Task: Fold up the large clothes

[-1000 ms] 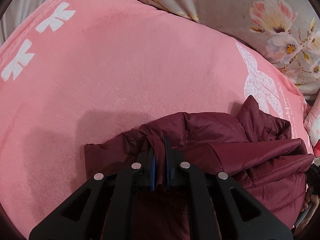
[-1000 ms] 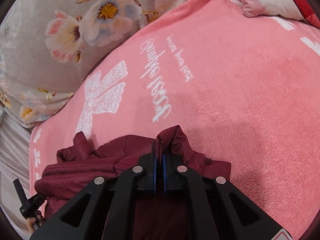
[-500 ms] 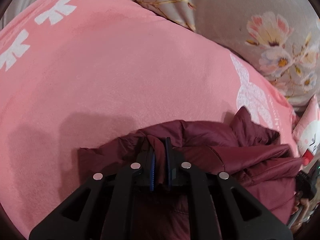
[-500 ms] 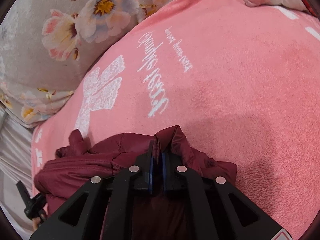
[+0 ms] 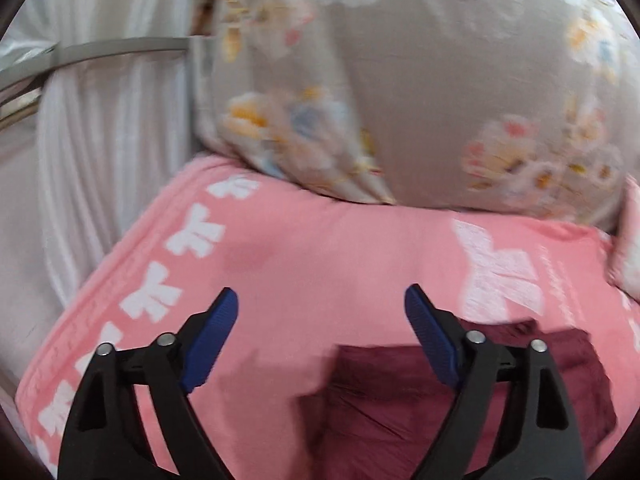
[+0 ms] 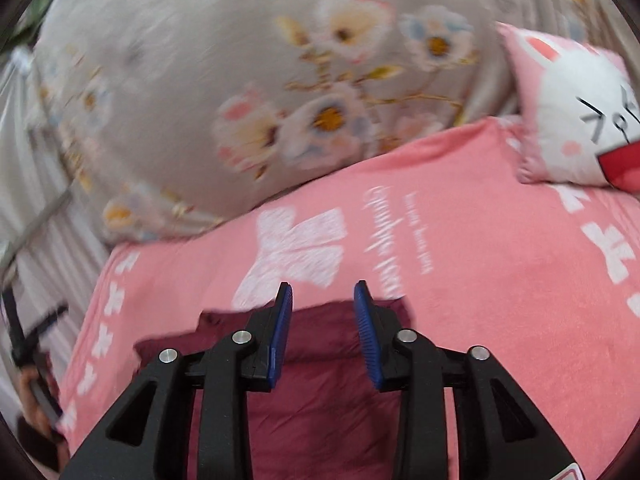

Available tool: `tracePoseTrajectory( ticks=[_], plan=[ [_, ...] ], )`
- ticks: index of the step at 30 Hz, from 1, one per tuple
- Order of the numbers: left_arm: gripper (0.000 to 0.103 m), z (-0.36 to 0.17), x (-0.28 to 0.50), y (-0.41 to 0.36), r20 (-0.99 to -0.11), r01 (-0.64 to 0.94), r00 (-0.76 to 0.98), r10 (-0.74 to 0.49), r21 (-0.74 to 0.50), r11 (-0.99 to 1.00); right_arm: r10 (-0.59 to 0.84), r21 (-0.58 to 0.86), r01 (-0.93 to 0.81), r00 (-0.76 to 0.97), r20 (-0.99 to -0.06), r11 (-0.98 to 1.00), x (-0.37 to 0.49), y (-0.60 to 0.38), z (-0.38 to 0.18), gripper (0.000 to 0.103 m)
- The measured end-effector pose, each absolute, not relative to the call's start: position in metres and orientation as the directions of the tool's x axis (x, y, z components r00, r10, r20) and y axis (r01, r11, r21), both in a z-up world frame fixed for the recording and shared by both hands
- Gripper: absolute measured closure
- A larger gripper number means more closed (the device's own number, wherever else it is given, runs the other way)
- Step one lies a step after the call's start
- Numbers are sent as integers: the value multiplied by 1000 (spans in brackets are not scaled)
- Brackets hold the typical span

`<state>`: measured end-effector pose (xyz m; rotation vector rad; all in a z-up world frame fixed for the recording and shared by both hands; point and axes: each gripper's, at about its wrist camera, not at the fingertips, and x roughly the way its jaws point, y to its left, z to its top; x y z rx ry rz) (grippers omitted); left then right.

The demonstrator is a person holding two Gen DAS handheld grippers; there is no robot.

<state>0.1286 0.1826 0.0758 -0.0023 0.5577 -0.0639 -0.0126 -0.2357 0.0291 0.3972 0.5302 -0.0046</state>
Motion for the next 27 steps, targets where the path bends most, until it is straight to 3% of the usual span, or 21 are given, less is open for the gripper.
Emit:
tracePoseTrajectory(
  ticks=[3,9,18,27],
  plan=[
    [38,57,116,126,-572,172,809,-133,14,985,178,290,-13,815,-551,957,1,-166,10,100],
    [62,-14,125,56,-698,236,682,-217,-70,969,219,240,-83,755,-619,967,27,-103,-23,103],
    [63,-62,147,31,-754,190,637,-159,-46,981,150,224,14,701,-698,975,59,-116,-63,103],
    [63,-86,169,48,-786,133,607,-118,-46,990,95,246,122,693,-715,962,67,-161,-83,103]
  ],
)
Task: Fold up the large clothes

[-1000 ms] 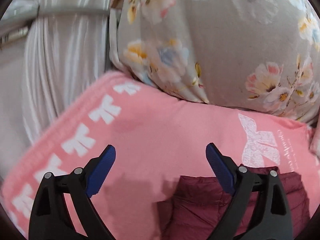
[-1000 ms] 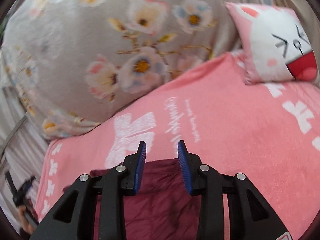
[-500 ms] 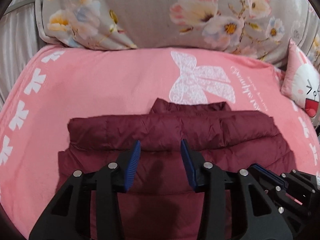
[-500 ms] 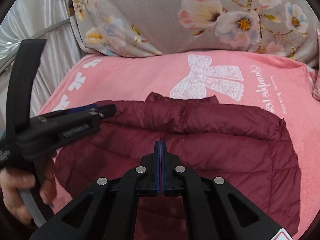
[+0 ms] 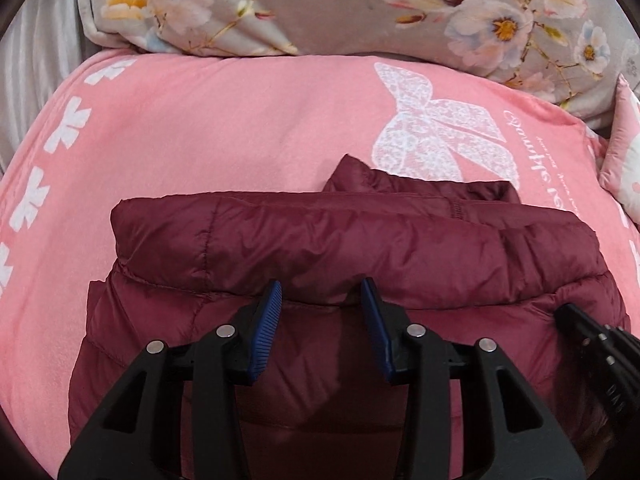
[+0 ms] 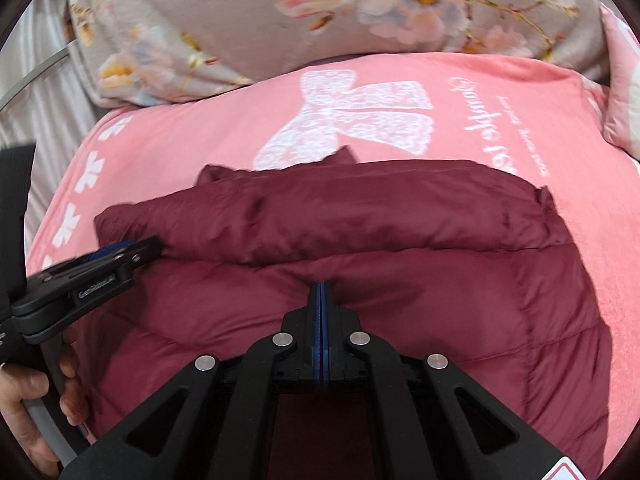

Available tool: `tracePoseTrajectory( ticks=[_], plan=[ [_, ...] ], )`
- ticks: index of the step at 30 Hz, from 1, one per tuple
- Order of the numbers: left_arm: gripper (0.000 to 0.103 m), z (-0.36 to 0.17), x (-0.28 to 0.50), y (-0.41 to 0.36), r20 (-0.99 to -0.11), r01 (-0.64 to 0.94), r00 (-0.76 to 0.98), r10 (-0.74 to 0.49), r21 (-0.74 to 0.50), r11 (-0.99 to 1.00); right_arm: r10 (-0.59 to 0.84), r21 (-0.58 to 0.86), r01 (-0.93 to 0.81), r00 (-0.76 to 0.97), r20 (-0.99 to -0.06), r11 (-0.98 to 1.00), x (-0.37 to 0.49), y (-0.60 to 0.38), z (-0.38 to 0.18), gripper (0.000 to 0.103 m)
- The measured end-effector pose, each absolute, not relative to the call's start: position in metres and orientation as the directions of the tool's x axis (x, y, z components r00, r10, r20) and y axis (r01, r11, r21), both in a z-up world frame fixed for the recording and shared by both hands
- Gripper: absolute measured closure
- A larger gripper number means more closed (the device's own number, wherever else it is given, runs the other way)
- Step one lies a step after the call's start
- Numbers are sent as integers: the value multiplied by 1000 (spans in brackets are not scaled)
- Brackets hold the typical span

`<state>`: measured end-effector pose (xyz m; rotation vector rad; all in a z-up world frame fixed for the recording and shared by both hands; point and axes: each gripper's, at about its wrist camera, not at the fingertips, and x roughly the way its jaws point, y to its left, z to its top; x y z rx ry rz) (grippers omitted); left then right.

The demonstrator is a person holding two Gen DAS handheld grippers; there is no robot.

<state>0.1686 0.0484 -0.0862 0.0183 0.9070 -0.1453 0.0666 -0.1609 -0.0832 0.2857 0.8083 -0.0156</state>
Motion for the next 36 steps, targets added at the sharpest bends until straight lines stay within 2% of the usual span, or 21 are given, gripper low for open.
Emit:
tracePoseTrajectory(
  ticks=[14,20,36],
  plan=[
    [62,-107,188,69,-791,87,605,-93,-51,995,1,273,291,681,-732,917,66,-242,-98,103],
    [62,-116,190,63,-778,89,624,-78,-28,996,-3,260,291,672,-740,921,71,-247,-112,103],
    [62,-125,188,65,-734,78,672,-99,-63,995,-11,253,279,692,-722,926,74,-241,-127,103]
  ],
)
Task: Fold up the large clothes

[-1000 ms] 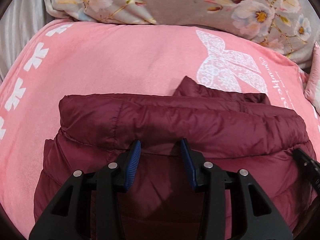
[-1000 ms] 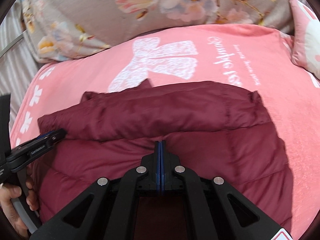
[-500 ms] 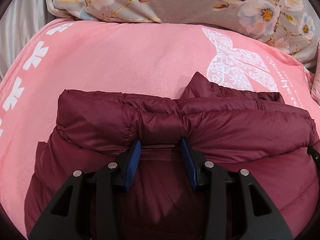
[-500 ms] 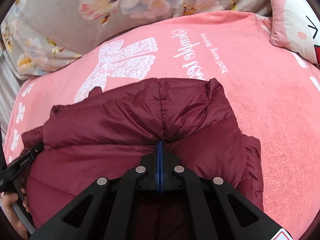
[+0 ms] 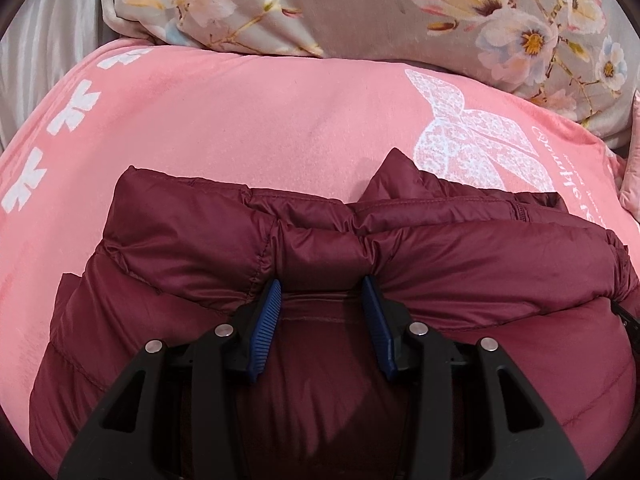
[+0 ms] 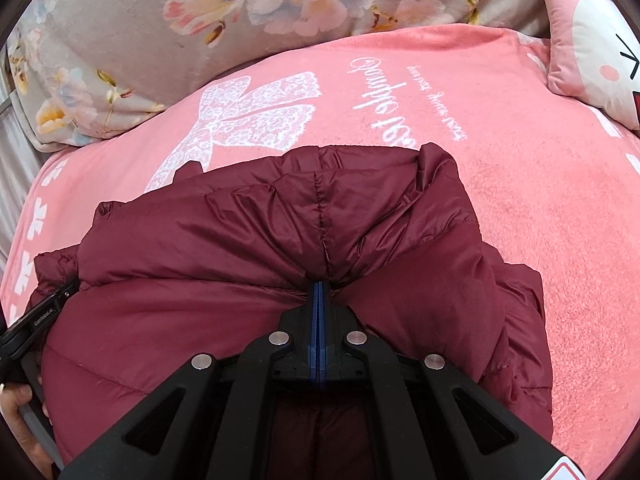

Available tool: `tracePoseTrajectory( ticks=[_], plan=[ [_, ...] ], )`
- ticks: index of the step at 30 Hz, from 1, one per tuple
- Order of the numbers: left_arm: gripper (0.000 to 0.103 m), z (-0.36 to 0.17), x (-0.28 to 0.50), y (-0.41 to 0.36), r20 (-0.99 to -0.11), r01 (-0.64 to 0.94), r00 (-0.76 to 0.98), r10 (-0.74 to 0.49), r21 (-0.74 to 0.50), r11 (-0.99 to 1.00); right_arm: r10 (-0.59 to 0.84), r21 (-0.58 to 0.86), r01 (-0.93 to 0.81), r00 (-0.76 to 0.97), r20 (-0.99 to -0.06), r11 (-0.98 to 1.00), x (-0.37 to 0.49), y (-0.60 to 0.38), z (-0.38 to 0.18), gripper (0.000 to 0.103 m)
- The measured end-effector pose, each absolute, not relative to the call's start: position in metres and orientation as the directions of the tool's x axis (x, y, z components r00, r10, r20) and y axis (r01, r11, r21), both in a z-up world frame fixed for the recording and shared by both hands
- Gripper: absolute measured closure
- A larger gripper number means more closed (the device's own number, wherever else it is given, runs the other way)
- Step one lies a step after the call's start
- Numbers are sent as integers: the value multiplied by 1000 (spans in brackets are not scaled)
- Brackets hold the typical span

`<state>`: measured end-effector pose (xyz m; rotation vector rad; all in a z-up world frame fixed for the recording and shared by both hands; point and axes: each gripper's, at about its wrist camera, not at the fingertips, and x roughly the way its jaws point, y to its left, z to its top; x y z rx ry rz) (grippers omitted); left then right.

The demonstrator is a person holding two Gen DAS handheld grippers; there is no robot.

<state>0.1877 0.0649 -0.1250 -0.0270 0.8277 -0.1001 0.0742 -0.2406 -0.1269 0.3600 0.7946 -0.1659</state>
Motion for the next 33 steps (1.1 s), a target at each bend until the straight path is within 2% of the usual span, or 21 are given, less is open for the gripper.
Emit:
tracePoseTrajectory(
  ticks=[4,8,11,15,18,23,29,33],
  plan=[
    [62,-114,185,69,-752,74,651,-102,-71,995,-19,234,301,649,-760,925,72,-238,-110,103],
    [60,-79,162,92,-750,50,653,-109,-100,994,27,250,219,698,-716,943,47,-207,-54,103],
    [39,-52,135,116,-745,25,662,-86,-93,995,110,248,103,689,-716,963,28,-162,-31,100],
    [29,-42,104,157,-738,-26,663,-121,-185,982,171,230,4,658,-733,973,4,-105,-34,100],
    [29,-52,83,197,-750,-95,646,-141,-262,960,184,228,-15,643,-743,974,-7,-85,-44,100],
    [29,-80,57,238,-779,-186,613,-129,-301,935,171,242,22,642,-747,970,-11,-77,-58,100],
    [29,-112,51,248,-793,-202,572,-210,-385,901,156,217,34,588,-794,976,-3,-66,-84,101],
    [29,-125,54,245,-800,-202,555,-230,-397,895,128,182,40,563,-817,982,0,-62,-103,101]
  ],
)
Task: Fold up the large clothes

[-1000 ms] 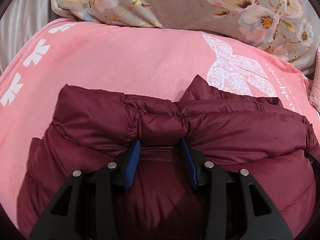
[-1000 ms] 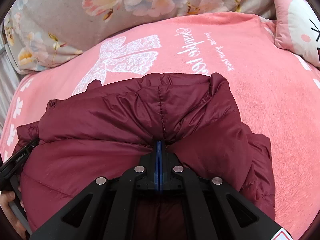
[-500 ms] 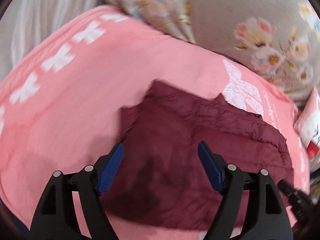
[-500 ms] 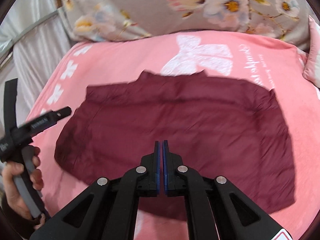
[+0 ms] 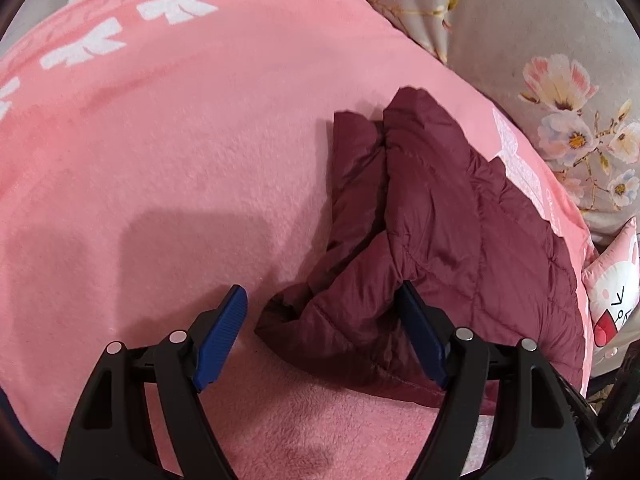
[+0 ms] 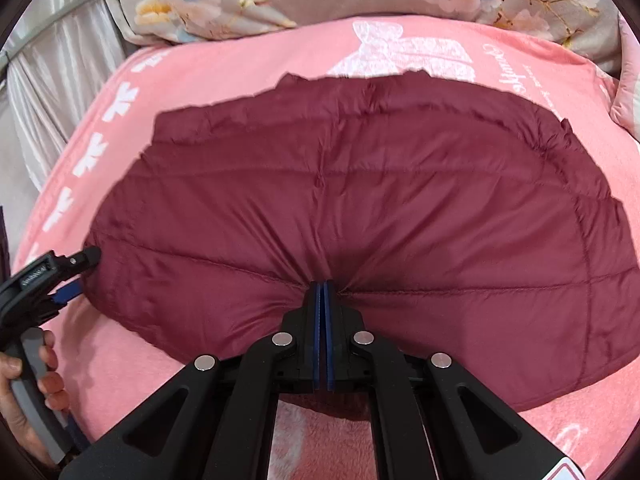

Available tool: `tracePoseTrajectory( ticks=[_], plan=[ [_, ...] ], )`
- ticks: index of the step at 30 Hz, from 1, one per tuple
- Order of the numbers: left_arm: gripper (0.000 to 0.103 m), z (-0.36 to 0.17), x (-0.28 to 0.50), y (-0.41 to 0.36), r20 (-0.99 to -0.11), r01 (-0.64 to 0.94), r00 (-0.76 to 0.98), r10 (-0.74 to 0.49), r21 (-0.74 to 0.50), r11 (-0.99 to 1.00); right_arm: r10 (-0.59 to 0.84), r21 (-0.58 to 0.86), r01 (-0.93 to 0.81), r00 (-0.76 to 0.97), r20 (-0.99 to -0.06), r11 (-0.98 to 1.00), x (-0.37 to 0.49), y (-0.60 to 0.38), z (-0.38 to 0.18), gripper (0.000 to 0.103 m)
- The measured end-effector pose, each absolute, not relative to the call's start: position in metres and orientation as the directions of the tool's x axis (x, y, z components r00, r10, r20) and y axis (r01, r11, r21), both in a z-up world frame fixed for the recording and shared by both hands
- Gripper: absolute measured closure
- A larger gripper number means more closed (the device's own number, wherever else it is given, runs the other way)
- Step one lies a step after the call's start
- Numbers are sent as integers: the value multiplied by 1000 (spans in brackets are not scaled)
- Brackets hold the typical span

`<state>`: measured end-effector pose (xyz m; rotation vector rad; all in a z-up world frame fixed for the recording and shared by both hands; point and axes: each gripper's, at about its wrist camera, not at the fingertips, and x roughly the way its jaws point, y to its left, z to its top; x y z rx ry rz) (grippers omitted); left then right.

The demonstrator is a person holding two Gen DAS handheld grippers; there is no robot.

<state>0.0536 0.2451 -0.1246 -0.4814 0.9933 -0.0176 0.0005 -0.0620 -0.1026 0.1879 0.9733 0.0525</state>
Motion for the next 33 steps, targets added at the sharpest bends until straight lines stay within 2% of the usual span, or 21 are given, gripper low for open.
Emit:
tracePoseTrajectory(
  ticks=[9,16,19,22,24,27,33],
  plan=[
    [17,-130,64,228,-817,-188,549,-176,-326,926,92,122,16,566,-819,992,4,-58,-120,102],
    [15,-131,72,216,-822,-192,549,-155,-304,933,99,127,9,576,-811,992,3,-59,-122,103],
    [18,-129,76,212,-822,-192,546,-164,-313,930,102,131,7,580,-808,991,2,-59,-122,103],
    [40,-125,79,209,-811,-179,547,-206,-354,918,106,136,8,581,-807,991,2,-59,-122,103],
    [63,-117,80,207,-800,-170,554,-230,-380,909,109,141,9,582,-806,990,2,-59,-122,103],
    [87,-94,76,203,-762,-127,590,-266,-413,902,117,151,10,583,-804,988,1,-60,-121,103],
    [92,-17,54,165,-633,91,683,-365,-422,902,139,179,11,584,-800,984,-1,-64,-121,103]
  ],
)
